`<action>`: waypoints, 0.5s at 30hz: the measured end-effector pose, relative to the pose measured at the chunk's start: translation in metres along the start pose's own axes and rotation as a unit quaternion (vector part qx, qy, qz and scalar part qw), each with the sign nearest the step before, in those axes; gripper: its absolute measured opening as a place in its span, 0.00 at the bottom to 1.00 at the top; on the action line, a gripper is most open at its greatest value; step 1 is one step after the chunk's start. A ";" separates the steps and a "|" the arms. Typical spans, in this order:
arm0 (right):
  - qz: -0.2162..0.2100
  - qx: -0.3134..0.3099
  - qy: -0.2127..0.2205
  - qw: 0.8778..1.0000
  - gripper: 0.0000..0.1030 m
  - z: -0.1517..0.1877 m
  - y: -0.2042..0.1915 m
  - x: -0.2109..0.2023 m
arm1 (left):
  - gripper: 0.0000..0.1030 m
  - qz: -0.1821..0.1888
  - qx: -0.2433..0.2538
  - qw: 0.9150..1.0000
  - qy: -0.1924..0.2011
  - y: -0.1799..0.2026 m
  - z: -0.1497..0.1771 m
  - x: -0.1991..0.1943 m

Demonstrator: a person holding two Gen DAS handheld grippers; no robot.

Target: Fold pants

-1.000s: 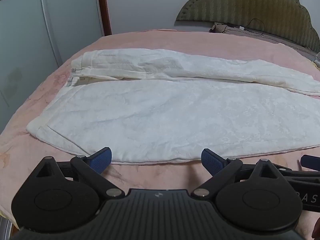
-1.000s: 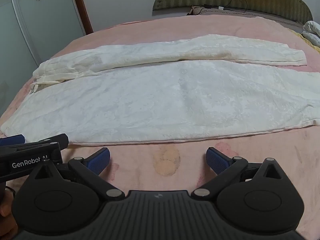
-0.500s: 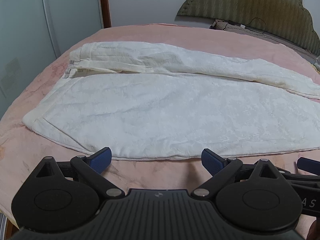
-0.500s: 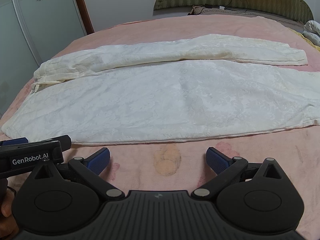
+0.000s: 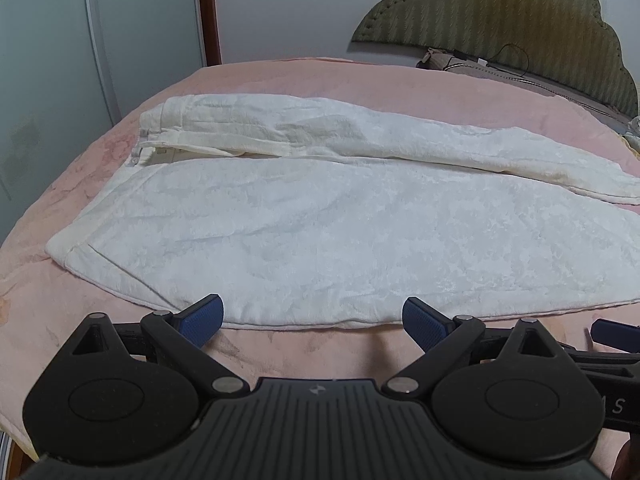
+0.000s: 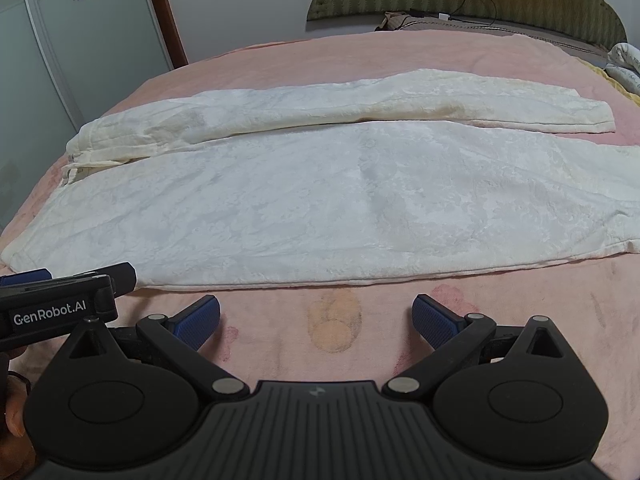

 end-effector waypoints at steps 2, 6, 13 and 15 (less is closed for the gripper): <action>0.001 0.001 0.000 1.000 1.00 0.000 0.000 0.000 | 0.94 0.002 0.001 1.000 0.003 0.001 -0.001 -0.001; 0.004 0.003 0.002 1.000 1.00 -0.001 0.001 0.000 | 0.94 0.006 0.001 1.000 0.010 0.001 -0.001 -0.003; 0.006 0.002 0.001 1.000 1.00 -0.001 0.001 0.001 | 0.94 0.007 0.001 1.000 0.014 0.002 -0.003 -0.004; 0.006 0.003 0.001 1.000 1.00 -0.001 0.001 0.001 | 0.94 0.006 0.002 1.000 0.015 0.002 -0.003 -0.005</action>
Point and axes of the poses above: each gripper's, at about its wrist camera, not at the fingertips, and x roughly the way its jaws point, y to its right, z to its underside, the point moved 8 cm from there along x, roughly the way its jaws point, and after that the axes turned 5 degrees about -x, right-handed, at the moved point
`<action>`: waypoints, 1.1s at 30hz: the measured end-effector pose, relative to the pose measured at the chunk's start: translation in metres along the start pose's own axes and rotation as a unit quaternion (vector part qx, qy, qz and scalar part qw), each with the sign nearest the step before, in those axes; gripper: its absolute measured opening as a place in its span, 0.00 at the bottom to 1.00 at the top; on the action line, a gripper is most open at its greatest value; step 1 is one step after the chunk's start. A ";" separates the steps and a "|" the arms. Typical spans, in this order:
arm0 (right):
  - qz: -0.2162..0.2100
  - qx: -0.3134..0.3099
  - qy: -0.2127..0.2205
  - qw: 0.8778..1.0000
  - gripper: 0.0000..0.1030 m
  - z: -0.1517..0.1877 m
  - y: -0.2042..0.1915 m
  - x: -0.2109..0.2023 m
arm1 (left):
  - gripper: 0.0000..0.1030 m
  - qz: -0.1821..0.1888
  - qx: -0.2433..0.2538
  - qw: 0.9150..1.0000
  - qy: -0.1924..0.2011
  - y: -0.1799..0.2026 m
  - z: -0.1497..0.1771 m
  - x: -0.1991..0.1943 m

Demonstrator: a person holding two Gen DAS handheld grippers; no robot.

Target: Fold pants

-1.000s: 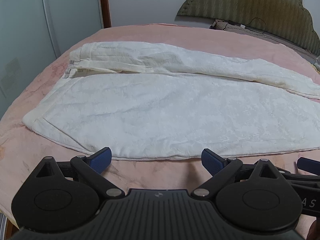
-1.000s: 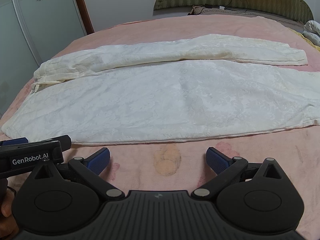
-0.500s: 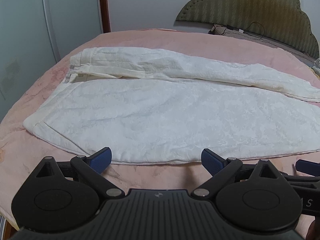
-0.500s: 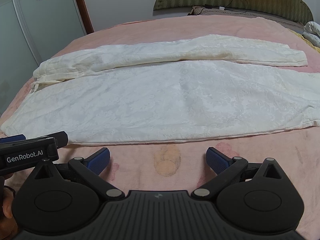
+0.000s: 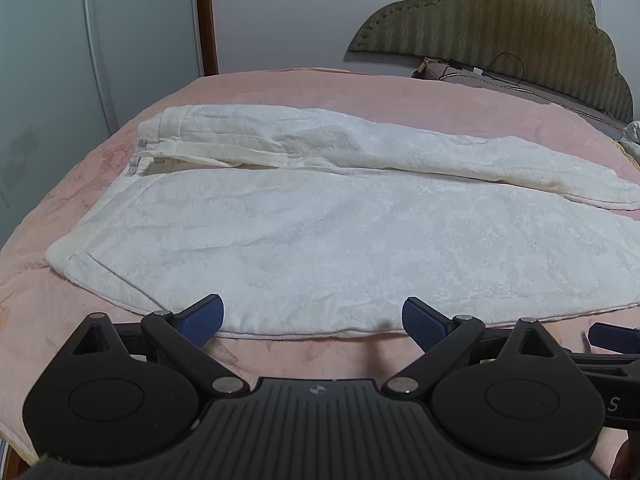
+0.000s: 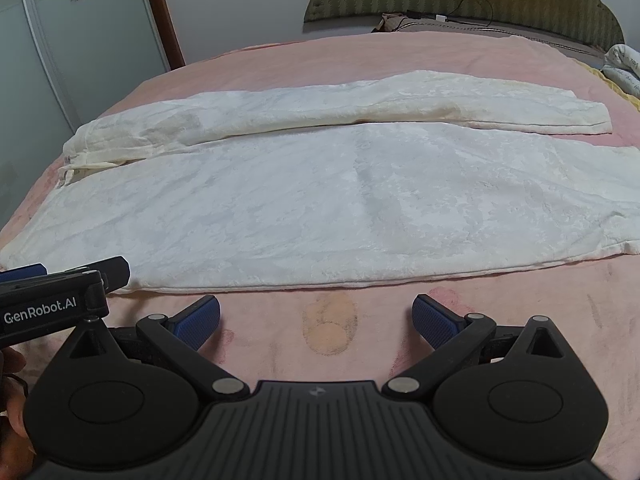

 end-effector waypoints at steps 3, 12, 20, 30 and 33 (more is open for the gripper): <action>-0.001 0.000 -0.001 1.000 1.00 0.000 0.000 0.001 | 0.95 -0.002 0.003 1.000 0.002 0.000 -0.001 0.000; -0.010 -0.002 0.004 1.000 1.00 0.000 -0.002 -0.001 | 0.95 -0.014 0.019 1.000 0.006 0.000 -0.002 0.001; -0.024 -0.016 0.028 0.999 1.00 -0.004 -0.007 -0.009 | 0.95 -0.016 0.021 1.000 0.003 -0.003 -0.002 0.004; -0.141 -0.155 0.262 0.942 1.00 -0.094 -0.033 -0.050 | 0.95 -0.054 0.038 0.996 0.064 -0.009 -0.034 0.005; -0.173 -0.183 0.248 0.935 1.00 -0.119 -0.045 -0.029 | 0.95 -0.054 0.016 0.996 0.067 -0.015 -0.044 0.008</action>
Point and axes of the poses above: each gripper's, at about its wrist camera, not at the fingertips, and x roughly the way its jaws point, y to its right, z to its underside, the point moved 8 cm from there along x, roughly the way its jaws point, and after that the axes turned 5 degrees about -x, right-handed, at the moved point
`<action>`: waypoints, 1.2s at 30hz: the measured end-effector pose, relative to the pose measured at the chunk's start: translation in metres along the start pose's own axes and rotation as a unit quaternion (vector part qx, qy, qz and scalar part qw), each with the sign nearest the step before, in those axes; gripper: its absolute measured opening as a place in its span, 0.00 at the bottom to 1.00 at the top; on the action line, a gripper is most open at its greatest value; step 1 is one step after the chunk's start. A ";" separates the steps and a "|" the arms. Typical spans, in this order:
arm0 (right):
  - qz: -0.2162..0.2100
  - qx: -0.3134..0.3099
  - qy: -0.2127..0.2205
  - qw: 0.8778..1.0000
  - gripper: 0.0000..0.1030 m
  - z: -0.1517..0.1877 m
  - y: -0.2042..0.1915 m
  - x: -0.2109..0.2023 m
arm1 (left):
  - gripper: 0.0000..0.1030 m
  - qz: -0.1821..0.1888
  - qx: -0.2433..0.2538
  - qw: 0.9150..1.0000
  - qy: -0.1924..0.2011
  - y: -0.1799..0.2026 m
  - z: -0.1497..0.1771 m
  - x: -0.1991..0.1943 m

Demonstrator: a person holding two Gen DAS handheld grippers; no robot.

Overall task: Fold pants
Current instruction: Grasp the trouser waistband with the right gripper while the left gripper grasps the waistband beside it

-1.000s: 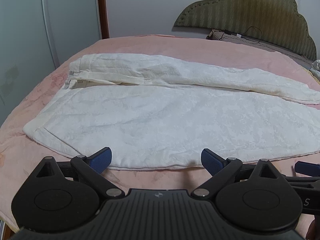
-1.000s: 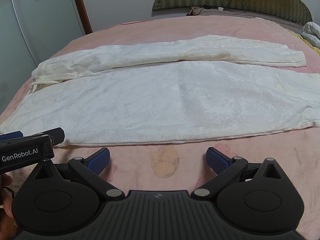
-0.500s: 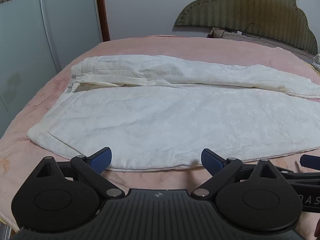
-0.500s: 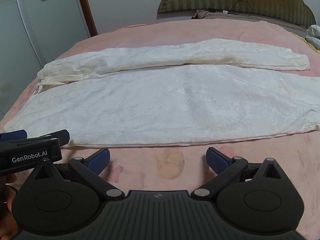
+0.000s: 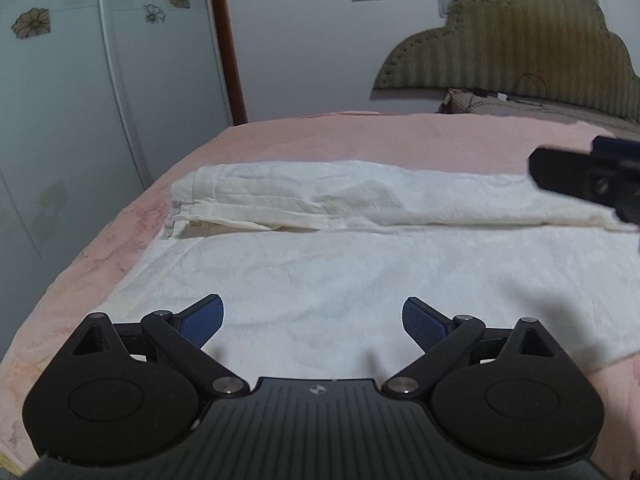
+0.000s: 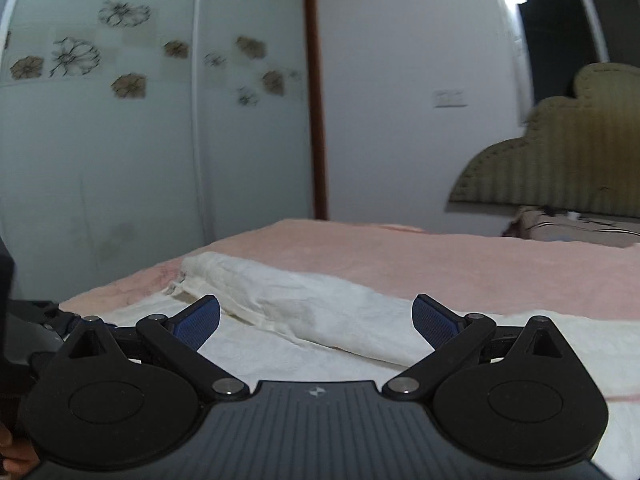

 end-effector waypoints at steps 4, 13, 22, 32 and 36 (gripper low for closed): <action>-0.019 -0.053 -0.037 0.998 1.00 -0.008 0.002 0.040 | 0.95 -0.009 -0.012 1.000 0.007 -0.010 -0.005 0.008; -0.073 -0.033 -0.112 0.990 0.99 -0.013 0.034 0.154 | 0.95 -0.016 -0.036 0.999 0.023 -0.035 -0.014 0.019; -0.108 -0.015 -0.187 0.976 0.65 -0.014 0.043 0.277 | 0.95 -0.037 -0.057 0.998 0.018 -0.068 -0.022 0.027; -0.151 -0.014 -0.246 0.957 0.28 0.020 0.034 0.342 | 0.95 -0.021 -0.074 0.997 -0.021 -0.084 -0.046 0.071; -0.113 -0.159 -0.196 0.961 0.15 0.010 0.003 0.315 | 0.95 -0.009 -0.123 0.991 -0.044 -0.095 -0.065 0.095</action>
Point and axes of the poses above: each gripper's, at about its wrist camera, not at the fingertips, and x roughly the way its jaws point, y to its right, z to its underside, the point moved 8 cm from there along x, roughly the way its jaws point, and after that the axes turned 5 degrees about -x, right-handed, at the moved point
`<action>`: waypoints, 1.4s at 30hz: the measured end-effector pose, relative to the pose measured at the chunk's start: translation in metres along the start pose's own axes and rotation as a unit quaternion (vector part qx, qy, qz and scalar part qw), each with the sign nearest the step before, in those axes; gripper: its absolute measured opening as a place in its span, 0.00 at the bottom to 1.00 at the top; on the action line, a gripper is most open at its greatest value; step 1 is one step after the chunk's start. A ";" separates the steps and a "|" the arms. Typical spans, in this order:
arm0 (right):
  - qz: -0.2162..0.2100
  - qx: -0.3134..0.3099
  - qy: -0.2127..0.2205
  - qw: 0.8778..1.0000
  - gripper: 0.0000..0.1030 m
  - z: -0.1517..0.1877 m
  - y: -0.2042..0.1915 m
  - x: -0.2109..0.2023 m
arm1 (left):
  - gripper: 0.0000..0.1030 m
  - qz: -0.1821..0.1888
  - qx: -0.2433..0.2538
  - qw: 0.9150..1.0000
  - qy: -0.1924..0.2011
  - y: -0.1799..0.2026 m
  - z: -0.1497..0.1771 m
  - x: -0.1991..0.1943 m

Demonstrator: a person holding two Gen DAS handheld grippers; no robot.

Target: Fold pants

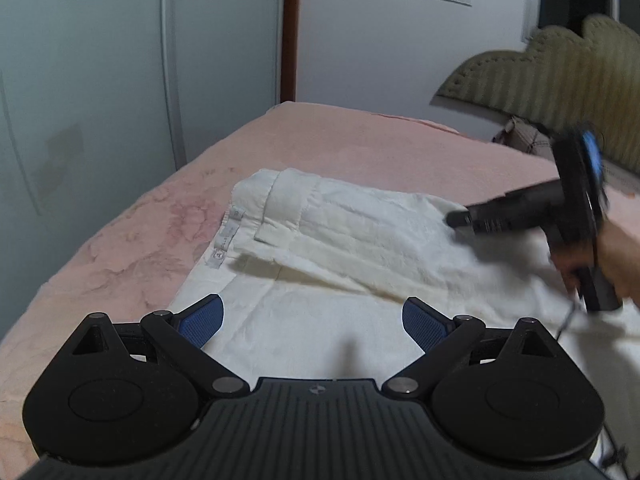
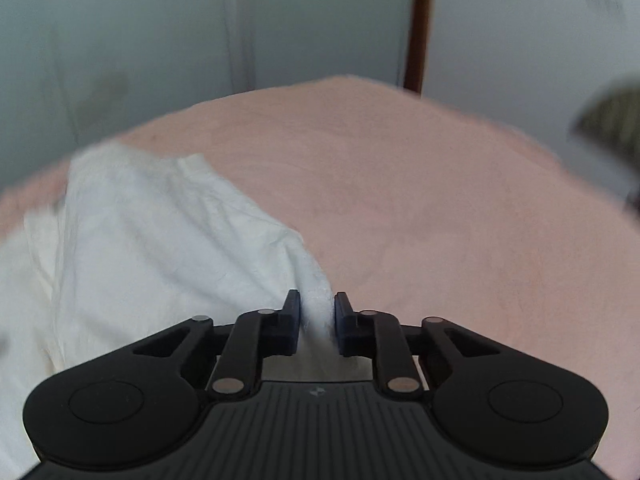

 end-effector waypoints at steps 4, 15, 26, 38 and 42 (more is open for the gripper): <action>0.085 -0.194 0.050 0.976 0.13 -0.005 -0.061 -0.040 | 0.94 0.034 -0.074 0.997 -0.007 -0.004 -0.026 0.013; 0.111 -0.370 0.120 0.915 0.13 0.041 -0.173 -0.114 | 0.94 0.157 -0.185 0.964 -0.108 0.022 -0.070 0.067; 0.137 -0.452 0.132 0.872 0.13 0.079 -0.220 -0.128 | 0.73 0.075 -0.095 0.977 -0.176 0.055 -0.064 0.101; 0.160 -0.397 0.147 0.892 0.32 0.077 -0.228 -0.171 | 0.04 0.100 -0.082 0.988 0.081 0.038 -0.020 -0.045; 0.119 -0.332 0.108 0.930 0.35 0.087 -0.199 -0.189 | 0.04 0.095 -0.127 0.985 0.066 0.008 0.027 -0.068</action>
Point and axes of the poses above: each gripper's, at about its wrist camera, not at the fingertips, and x roughly the way its jaws point, y to its right, z to its underside, the point moved 8 cm from there along x, roughly the way its jaws point, and after that the axes turned 5 degrees about -x, right-handed, at the moved point
